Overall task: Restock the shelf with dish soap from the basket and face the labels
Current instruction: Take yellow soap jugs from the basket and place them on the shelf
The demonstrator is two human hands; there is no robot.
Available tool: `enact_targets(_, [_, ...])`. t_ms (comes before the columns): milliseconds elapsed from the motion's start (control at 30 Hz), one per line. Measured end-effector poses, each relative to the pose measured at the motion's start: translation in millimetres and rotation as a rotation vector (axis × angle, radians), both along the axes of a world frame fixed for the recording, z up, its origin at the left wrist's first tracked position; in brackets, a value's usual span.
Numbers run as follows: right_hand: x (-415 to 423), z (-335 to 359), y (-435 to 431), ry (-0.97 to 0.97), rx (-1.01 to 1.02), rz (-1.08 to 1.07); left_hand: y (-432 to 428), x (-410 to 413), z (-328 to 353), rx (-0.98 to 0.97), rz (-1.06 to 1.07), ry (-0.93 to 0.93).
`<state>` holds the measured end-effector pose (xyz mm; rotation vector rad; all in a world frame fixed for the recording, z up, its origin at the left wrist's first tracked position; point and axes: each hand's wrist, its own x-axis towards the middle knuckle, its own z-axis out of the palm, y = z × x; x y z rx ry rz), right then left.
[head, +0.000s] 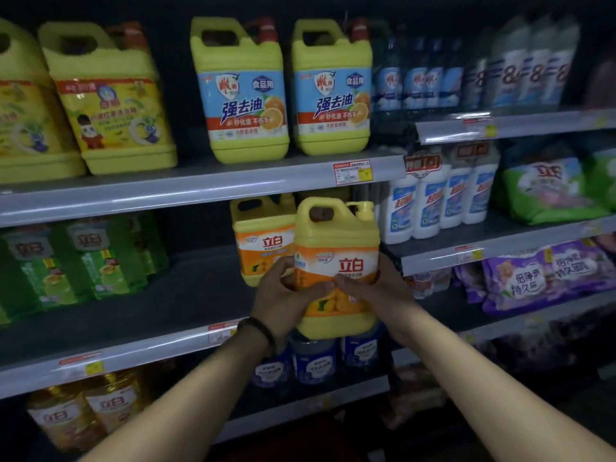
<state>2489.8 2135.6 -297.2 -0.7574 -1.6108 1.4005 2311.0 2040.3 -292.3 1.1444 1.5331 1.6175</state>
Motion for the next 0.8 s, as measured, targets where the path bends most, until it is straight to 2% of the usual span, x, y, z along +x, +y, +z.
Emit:
enact_targets(167, [-6.7,0.1,54.2,-0.011,0.092,-0.028,61.0,-14.7,7.3,-0.055,-0.04,0.119])
enact_targets(367, [-25.6,-0.9,100.4,-0.038,0.148,-0.062,111.0,-29.2,6.2,-0.122,-0.037,0.042])
enact_targets(567, [-33.5,-23.0,119.9,-0.053,0.189,-0.115,129.5,-18.6,-3.6,-0.153,0.166,0.34])
enact_targets(800, [-27.0,-28.4,125.7,-0.134,0.27,-0.096,129.0,-16.6,-18.6,-0.028,0.266,0.41])
